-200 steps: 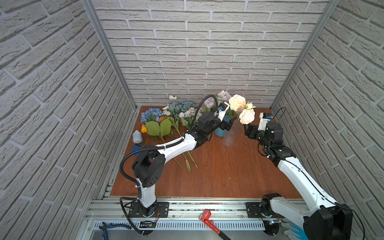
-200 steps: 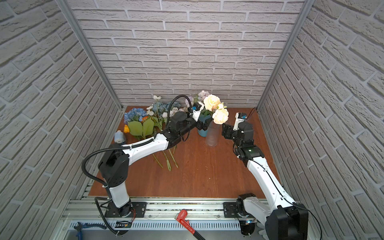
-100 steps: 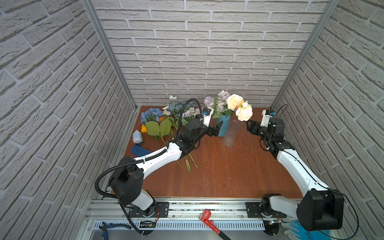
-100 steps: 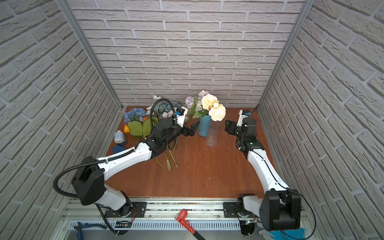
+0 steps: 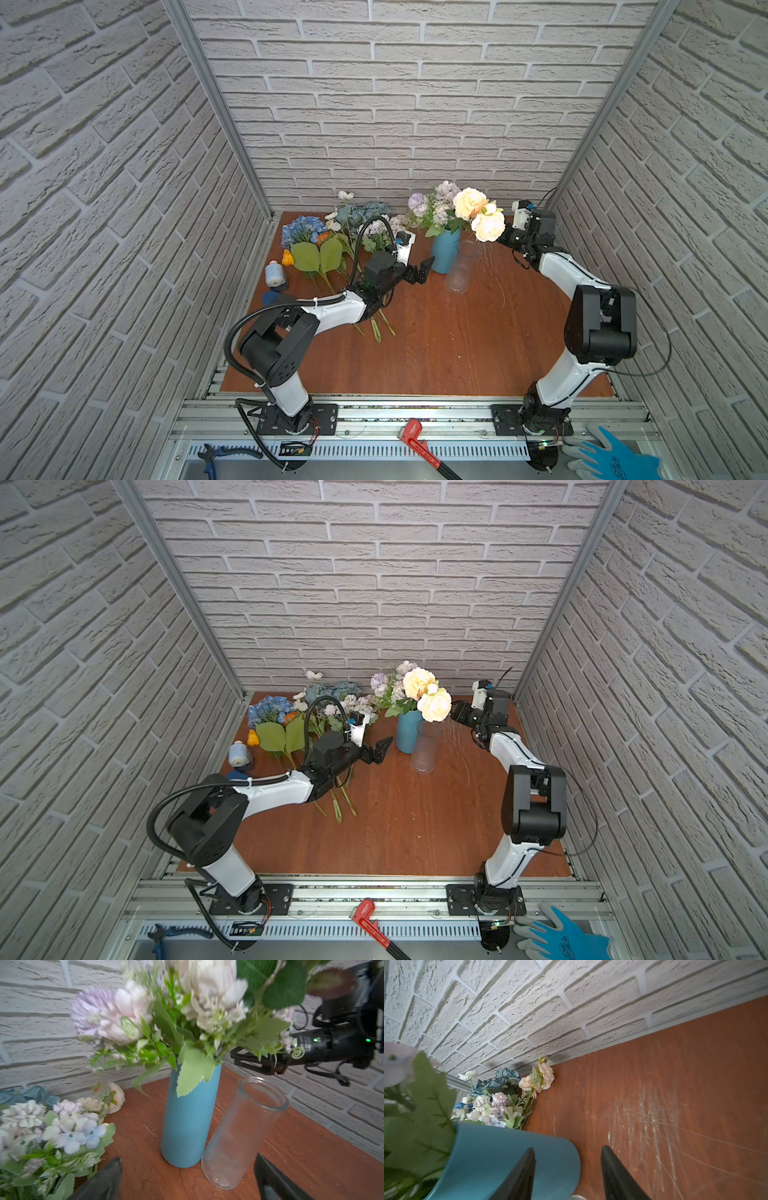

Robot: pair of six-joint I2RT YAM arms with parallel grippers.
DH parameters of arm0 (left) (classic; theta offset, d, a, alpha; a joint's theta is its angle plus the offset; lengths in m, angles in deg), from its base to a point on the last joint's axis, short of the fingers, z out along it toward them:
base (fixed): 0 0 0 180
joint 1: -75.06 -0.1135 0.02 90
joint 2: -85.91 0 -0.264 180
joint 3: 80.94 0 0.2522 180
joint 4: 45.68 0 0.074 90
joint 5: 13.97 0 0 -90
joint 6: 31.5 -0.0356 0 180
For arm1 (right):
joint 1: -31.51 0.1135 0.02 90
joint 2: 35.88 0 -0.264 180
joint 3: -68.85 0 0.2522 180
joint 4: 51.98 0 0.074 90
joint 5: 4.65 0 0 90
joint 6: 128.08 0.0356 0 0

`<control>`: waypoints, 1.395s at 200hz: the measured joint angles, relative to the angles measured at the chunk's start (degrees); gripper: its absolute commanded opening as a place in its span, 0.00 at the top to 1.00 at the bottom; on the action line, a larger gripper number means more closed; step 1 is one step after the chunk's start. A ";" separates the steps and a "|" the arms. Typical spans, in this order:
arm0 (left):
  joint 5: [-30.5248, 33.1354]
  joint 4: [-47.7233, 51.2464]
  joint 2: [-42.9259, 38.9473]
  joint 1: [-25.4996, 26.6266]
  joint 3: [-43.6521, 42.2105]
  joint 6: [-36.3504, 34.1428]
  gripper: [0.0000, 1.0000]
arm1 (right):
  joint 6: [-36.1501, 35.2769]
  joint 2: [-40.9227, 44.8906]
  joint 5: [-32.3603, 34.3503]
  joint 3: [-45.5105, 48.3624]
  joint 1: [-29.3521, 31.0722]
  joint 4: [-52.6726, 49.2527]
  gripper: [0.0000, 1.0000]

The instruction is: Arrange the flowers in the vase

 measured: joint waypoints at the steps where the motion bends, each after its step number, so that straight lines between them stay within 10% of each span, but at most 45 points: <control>1: -0.26 -0.48 0.42 -0.09 0.02 0.07 0.02 | 0.02 -0.24 -0.17 -0.09 0.00 0.04 0.50; 279: -18.32 -10.78 27.28 -4.63 27.82 6.36 0.10 | -7.37 -18.84 -10.93 -10.49 9.14 -4.33 0.51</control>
